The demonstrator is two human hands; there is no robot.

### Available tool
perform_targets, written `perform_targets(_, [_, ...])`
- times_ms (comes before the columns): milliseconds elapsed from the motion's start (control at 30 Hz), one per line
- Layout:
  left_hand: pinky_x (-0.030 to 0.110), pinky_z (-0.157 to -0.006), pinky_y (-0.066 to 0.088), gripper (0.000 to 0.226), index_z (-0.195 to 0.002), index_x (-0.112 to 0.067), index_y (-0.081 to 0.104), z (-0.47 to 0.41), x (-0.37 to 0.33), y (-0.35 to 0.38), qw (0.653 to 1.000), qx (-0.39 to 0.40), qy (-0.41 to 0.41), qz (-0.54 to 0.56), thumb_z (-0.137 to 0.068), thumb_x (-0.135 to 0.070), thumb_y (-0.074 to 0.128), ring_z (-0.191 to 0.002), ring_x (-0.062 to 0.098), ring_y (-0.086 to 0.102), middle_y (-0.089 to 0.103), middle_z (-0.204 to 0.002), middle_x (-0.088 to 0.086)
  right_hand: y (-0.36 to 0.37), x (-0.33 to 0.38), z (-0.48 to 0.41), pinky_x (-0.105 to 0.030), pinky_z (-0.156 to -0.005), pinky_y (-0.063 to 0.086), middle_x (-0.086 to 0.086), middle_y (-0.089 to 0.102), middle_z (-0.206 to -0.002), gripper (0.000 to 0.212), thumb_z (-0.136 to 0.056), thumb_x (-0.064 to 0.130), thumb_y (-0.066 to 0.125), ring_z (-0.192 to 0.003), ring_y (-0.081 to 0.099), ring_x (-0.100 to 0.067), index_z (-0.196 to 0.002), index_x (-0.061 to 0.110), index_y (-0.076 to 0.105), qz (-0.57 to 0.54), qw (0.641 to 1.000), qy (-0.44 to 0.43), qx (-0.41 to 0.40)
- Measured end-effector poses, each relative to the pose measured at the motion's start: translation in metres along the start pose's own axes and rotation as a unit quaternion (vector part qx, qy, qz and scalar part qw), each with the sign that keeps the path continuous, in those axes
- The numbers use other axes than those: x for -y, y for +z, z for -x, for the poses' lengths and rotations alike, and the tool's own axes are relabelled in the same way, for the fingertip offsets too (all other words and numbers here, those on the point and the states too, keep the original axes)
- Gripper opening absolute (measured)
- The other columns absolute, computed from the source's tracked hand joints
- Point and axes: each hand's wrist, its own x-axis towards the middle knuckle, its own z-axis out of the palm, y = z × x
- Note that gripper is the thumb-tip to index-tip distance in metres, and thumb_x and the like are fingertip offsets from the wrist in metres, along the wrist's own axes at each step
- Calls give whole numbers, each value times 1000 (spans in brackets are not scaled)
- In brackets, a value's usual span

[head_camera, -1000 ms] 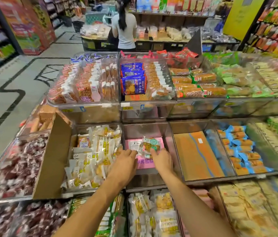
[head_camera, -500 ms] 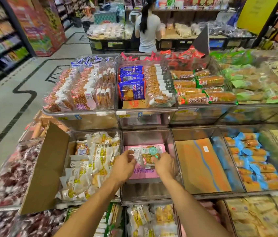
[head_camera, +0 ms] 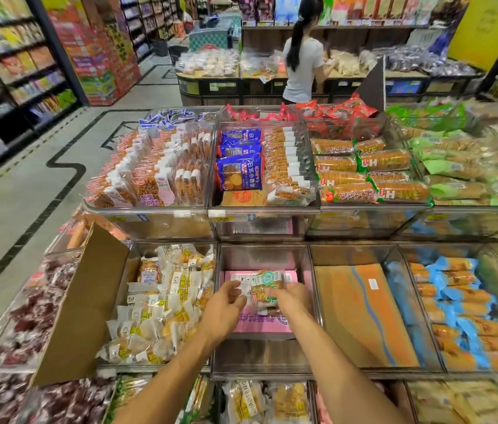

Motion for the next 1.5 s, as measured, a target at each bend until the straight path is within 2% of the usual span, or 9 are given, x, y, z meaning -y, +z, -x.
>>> perform_targets(233, [30,-99,52,50,-154,-11,42,-6,-5,10,998,7,-29,-47,-108,-21,54,-111,15,60,58,-147,10,-24,9,12,-52,-83,63,-6,76,-102,22,-91,10,79,-85,78,-26,-104,17,62,-103,993,-60,11])
perform_targets(400, [17,-78,55,62,-154,-3,35,-27,-14,31,994,41,-35,-91,-103,-23,64,-93,10,62,60,-142,16,-57,12,20,-32,-77,61,-9,63,-134,48,-98,12,69,-107,71,-25,-143,10,52,-199,977,-78,22])
perform_targets(633, [37,-94,51,44,-97,-19,58,-57,-8,51,959,48,-46,-277,-88,-57,76,-107,25,61,60,-120,9,-76,13,32,-39,-81,59,-1,71,-108,26,-100,5,63,-89,71,-17,-101,30,56,-275,958,-54,52])
perform_targets(733, [35,-82,57,39,-79,-19,64,-64,-5,49,963,56,-44,-258,-91,-54,74,-77,15,64,70,-95,6,-76,3,31,-49,-90,60,-8,74,-115,29,-99,8,65,-95,76,-26,-126,19,61,-278,958,-44,59])
perform_targets(967, [39,-89,53,62,-140,-13,56,-72,7,52,969,54,-28,-241,-100,-61,56,-108,34,66,66,-120,16,-81,-1,38,-49,-95,60,-12,65,-138,67,-88,26,82,-94,79,-26,-146,12,51,-328,941,-45,70])
perform_targets(1067, [32,-75,52,60,-113,-12,61,-74,3,52,976,57,-52,-202,-82,-60,80,-94,23,67,68,-110,7,-83,2,43,-36,-80,63,-9,72,-125,41,-87,28,81,-98,77,-20,-122,16,61,-315,945,-56,69])
perform_targets(1200, [38,-63,62,49,-88,-7,72,-76,1,54,989,66,-84,-105,-75,-50,91,-65,17,75,78,-74,3,-84,7,54,-46,-95,61,1,70,-116,50,-87,32,79,-99,73,-19,-129,14,56,-316,943,-71,75])
perform_targets(1300, [40,-63,64,38,-92,1,73,-69,-1,53,992,63,-112,17,-81,-30,90,-65,23,78,79,-75,6,-82,6,54,-46,-97,60,6,53,-128,84,-91,30,79,-103,64,-11,-159,10,34,-322,941,-67,75])
perform_targets(1500, [37,-68,64,48,-114,8,63,-36,-12,29,956,98,-166,222,-84,-21,86,-86,33,79,80,-96,16,-82,-3,51,-48,-93,62,-8,71,-131,113,-51,64,97,-113,72,-26,-142,11,57,-302,949,-60,66])
